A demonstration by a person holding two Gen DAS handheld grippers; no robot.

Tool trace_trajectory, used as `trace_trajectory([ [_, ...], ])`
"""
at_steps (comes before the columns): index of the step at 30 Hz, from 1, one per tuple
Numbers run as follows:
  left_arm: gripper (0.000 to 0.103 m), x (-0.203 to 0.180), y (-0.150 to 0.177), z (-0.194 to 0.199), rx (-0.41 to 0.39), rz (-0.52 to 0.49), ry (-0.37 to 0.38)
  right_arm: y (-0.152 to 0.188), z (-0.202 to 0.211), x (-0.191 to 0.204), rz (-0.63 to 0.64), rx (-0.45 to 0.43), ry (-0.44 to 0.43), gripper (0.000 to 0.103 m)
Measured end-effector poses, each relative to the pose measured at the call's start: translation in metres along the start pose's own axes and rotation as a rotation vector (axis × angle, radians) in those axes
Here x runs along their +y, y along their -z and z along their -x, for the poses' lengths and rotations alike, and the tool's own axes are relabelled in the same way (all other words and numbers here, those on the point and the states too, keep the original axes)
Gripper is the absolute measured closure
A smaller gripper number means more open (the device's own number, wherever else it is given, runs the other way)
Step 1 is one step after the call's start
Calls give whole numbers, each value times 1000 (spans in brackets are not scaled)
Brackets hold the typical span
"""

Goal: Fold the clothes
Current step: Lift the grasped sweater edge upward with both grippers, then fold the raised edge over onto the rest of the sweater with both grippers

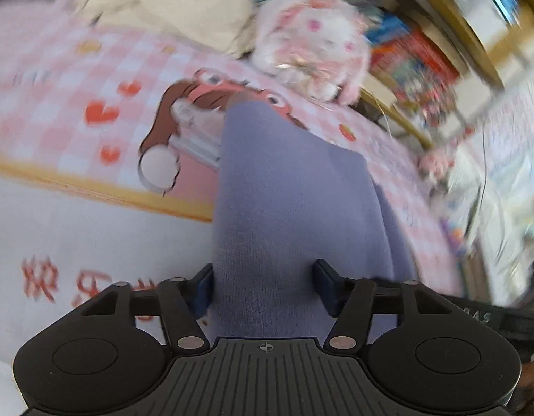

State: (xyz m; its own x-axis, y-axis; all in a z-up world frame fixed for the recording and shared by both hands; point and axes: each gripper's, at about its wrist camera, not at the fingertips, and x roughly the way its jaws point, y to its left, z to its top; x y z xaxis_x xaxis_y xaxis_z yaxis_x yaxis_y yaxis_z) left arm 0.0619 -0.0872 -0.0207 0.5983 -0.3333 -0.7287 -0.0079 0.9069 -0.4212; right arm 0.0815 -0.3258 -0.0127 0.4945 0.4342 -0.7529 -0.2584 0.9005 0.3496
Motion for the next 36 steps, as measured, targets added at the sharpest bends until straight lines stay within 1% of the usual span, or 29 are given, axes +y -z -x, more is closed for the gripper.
trace_trajectory([
  [2,49,-14,-1,6,-10,-106,-25,8,7,15,95,-38,40,73],
  [4,47,-16,-2,6,1,-147,-27,10,5,8,40,-20,35,72],
  [6,45,-9,-5,2,31,-118,-6,12,3,0,-21,1,29,64],
  [9,42,8,-12,-4,73,-35,42,7,-3,-18,-169,48,-20,55],
  [11,40,18,-16,-8,99,10,78,5,-5,-26,-226,64,-44,52],
  [12,35,22,-17,-11,115,30,92,5,-7,-29,-247,74,-54,50],
  [13,33,26,-19,-15,130,50,106,4,-10,-32,-268,85,-64,49],
  [16,32,32,-21,-22,132,88,144,2,-12,-35,-292,87,-92,48],
  [18,34,31,-21,-24,129,86,154,0,-14,-36,-291,88,-102,48],
  [19,36,29,-21,-25,128,79,156,-1,-15,-36,-289,87,-103,48],
  [21,41,26,-21,-27,125,68,156,-1,-16,-33,-266,87,-97,58],
  [23,46,19,-19,-24,115,43,135,1,-15,-29,-243,71,-89,64],
  [25,51,12,-17,-19,96,2,116,2,-10,-17,-178,51,-58,69],
  [26,52,8,-15,-15,85,-23,107,2,-8,-13,-151,47,-45,70],
  [28,55,0,-12,-8,58,-78,92,4,-3,-2,-88,34,-22,72],
  [31,56,-4,-9,5,18,-127,85,7,5,10,-35,4,-17,72],
  [36,56,1,-11,23,-39,-125,95,7,16,29,28,-52,-19,72],
])
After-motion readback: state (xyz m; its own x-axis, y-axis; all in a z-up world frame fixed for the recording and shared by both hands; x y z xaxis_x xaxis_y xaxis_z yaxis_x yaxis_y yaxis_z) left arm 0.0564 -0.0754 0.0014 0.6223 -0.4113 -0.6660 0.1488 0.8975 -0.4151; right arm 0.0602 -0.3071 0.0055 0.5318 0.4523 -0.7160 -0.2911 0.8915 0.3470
